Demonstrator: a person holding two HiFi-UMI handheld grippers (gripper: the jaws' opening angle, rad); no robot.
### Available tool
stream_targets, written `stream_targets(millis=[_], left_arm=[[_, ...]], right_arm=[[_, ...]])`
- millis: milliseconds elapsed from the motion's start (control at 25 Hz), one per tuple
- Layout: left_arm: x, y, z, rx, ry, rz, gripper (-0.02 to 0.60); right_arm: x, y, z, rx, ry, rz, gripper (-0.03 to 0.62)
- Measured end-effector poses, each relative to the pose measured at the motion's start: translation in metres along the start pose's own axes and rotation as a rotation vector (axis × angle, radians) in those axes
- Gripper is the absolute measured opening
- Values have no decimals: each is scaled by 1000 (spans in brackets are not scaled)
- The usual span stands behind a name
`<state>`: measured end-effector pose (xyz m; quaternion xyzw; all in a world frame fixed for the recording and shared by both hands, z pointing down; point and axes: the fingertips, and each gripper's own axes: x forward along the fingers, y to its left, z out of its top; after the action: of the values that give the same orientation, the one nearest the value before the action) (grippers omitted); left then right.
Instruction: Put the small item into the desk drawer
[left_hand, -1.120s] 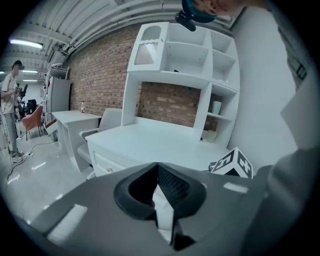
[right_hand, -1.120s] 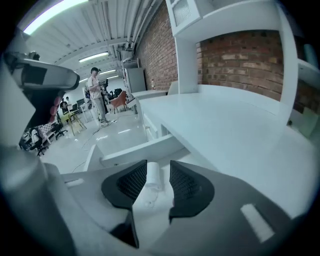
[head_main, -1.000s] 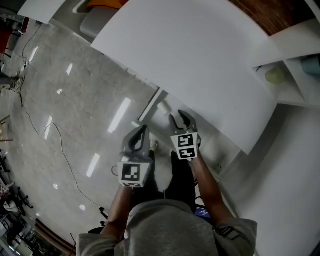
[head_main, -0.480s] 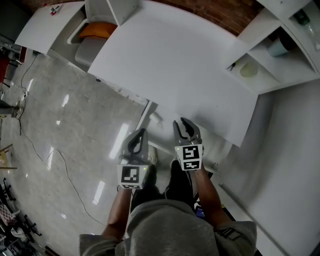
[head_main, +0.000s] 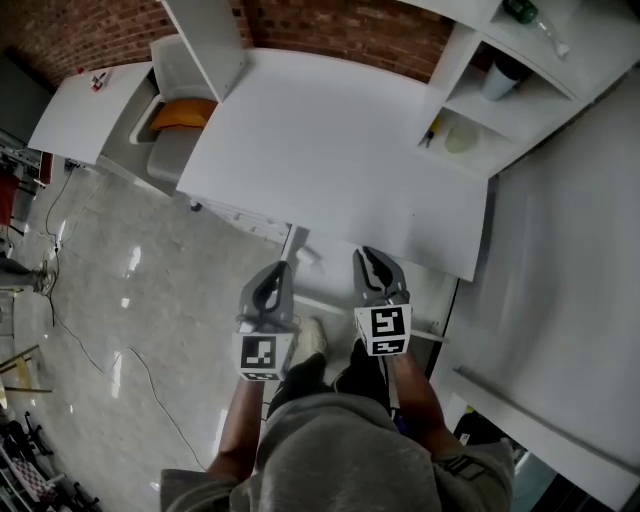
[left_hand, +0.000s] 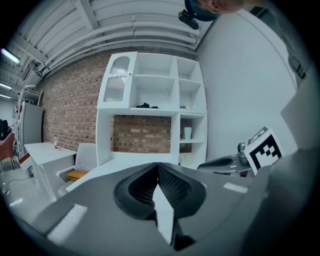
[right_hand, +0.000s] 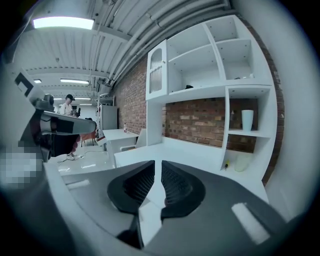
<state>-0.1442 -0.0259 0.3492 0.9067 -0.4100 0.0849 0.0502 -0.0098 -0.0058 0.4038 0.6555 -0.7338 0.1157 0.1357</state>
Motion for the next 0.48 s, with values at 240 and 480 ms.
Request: stream_targets(millis=[240, 480], left_arm=[[-22, -7, 18, 26, -31, -49, 12], [-46, -13, 25, 46, -49, -101, 12]], right_arm=[[-36, 4, 17, 12, -54, -73, 27], [-73, 17, 26, 21, -93, -137, 11]])
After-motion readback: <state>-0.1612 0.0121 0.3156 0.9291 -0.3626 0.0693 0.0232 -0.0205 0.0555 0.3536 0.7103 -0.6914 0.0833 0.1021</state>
